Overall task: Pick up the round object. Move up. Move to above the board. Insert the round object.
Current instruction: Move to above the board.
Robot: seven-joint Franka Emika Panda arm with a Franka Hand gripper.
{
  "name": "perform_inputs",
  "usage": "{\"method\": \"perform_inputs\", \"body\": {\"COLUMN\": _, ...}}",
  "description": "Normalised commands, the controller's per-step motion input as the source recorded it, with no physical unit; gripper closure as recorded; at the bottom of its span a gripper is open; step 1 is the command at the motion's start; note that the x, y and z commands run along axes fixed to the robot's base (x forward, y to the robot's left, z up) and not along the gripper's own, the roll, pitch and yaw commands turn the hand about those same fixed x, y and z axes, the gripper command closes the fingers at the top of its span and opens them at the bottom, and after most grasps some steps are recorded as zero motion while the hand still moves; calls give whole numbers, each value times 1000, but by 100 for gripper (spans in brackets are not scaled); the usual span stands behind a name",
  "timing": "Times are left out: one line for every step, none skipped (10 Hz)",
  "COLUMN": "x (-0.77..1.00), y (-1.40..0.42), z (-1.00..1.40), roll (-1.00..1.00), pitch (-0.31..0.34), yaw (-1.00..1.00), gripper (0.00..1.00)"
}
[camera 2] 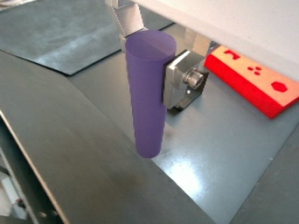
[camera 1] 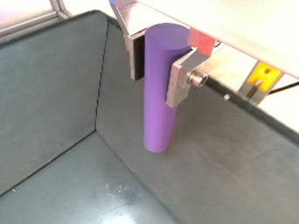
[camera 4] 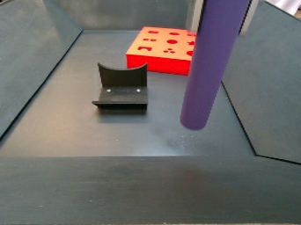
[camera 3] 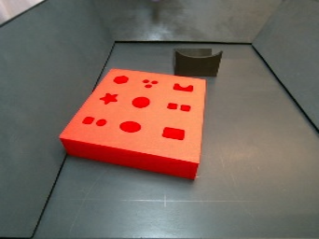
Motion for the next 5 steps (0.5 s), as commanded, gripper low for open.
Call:
{"method": "perform_inputs", "body": {"x": 30, "y": 68, "z": 590, "roll": 4, "pitch": 91, "yaw": 0, "gripper": 100}}
{"method": "perform_inputs", "body": {"x": 14, "y": 40, "z": 441, "roll": 8, "pitch": 89, "yaw": 3, "gripper": 100}}
{"method": "perform_inputs", "body": {"x": 10, "y": 27, "z": 289, "roll": 14, "pitch": 94, "yaw": 10, "gripper": 100}}
{"method": "perform_inputs", "body": {"x": -11, "y": -1000, "z": 58, "roll": 87, "pitch": 375, "yaw": -237, "gripper": 100}}
{"method": "perform_inputs", "body": {"x": -9, "y": -1000, "z": 44, "roll": 93, "pitch": 366, "yaw": -229, "gripper": 100}}
